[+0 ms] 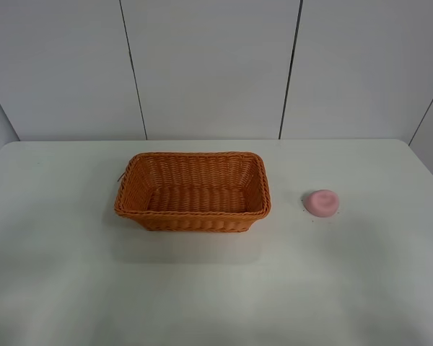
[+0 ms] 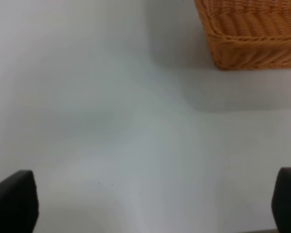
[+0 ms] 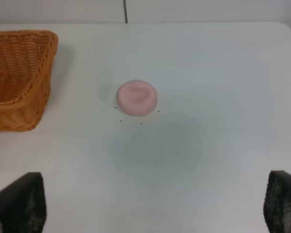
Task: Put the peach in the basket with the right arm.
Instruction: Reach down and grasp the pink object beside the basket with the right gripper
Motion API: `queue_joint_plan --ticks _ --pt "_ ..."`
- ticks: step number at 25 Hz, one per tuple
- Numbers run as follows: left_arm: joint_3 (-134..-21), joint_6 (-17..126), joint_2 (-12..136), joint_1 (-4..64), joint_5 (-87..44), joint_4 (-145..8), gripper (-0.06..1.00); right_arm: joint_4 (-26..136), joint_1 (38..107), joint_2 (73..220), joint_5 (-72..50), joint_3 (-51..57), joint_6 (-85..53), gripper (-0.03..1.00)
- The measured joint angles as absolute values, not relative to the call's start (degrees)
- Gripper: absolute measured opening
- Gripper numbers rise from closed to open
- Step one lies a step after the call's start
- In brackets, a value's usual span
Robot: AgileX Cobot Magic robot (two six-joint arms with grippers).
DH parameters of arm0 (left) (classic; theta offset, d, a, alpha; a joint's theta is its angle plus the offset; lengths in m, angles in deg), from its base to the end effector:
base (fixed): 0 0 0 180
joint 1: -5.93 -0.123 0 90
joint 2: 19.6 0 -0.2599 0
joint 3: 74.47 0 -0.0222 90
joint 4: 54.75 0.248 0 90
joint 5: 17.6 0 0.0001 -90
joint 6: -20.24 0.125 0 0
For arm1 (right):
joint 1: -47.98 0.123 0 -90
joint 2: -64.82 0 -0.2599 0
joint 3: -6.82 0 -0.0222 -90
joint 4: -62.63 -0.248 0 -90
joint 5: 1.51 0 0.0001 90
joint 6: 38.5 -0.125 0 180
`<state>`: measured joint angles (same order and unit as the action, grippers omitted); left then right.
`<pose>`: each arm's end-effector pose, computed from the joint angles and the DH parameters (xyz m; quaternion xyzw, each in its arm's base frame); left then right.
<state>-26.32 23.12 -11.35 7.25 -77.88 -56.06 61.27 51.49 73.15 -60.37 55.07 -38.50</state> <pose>0.0486 -0.0036 0.2598 0.0316 0.8505 -0.0043 0.5250 0.0502 0.0056 0.2620 -0.0261 0.8450 0.0282 0.5334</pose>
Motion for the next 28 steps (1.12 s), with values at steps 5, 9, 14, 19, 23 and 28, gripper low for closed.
queue_joint_plan --ticks 5,9,14,19,23,28 --pt "-26.32 23.12 -11.35 7.25 -77.88 -56.06 0.99 61.22 51.49 73.15 -60.37 55.07 -38.50 0.70" --pt "-26.32 23.12 -11.35 7.25 -77.88 -56.06 0.99 61.22 51.49 73.15 -60.37 55.07 -38.50 0.70" --pt "-26.32 23.12 -11.35 7.25 -77.88 -56.06 0.99 61.22 51.49 75.94 -60.25 54.55 -38.50 0.70" --pt "-26.32 23.12 -11.35 7.25 -77.88 -56.06 0.99 61.22 51.49 89.29 -59.27 49.02 -38.50 0.70" --pt "-26.32 23.12 -11.35 7.25 -77.88 -56.06 0.99 61.22 51.49 104.51 -57.57 41.26 -38.50 0.70" --pt "-26.32 23.12 -11.35 7.25 -77.88 -56.06 0.99 60.95 51.49 125.46 -57.25 30.76 -38.50 0.70"
